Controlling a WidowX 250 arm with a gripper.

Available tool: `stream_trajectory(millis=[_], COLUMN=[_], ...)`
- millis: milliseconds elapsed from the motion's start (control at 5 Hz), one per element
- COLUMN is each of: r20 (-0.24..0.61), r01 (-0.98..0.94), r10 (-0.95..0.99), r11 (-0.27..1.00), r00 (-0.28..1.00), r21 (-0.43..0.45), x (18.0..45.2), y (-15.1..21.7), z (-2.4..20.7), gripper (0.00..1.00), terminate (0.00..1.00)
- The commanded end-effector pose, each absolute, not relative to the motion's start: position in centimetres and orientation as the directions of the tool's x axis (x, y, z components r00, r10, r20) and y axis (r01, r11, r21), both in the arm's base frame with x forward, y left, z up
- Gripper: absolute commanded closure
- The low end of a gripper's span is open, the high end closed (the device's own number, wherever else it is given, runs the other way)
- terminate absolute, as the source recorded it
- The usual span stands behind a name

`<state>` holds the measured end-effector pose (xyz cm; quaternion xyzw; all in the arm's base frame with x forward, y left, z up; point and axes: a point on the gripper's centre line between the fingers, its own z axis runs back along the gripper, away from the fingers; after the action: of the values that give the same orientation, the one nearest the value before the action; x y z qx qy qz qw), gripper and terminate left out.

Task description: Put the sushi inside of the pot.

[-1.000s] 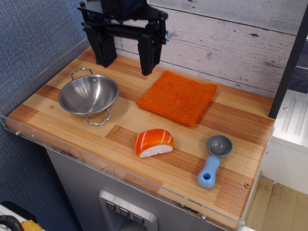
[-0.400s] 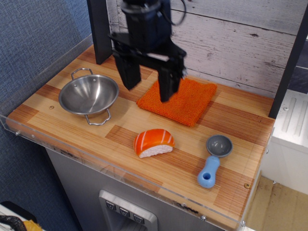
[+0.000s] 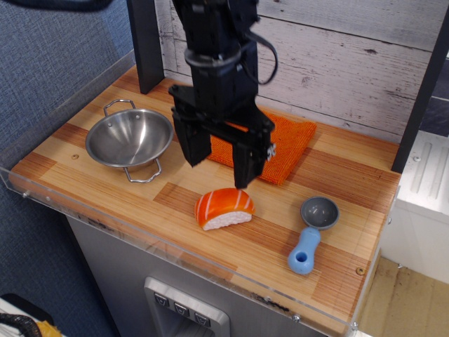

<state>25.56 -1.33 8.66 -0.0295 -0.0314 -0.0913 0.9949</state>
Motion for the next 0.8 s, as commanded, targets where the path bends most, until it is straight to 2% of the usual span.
stream_trajectory(millis=[0,600], r20=[0.083,0.07], r01=[0.147,0.133], r10=[-0.143,-0.128], r11=[0.988,0.989], r00=[0.986,0.989], r21=[-0.048,-0.067], x=[25.0,26.8], y=[-0.4,-0.2], z=[7.6,5.4], gripper=[0.0,0.0], terminate=[0.0,0.0])
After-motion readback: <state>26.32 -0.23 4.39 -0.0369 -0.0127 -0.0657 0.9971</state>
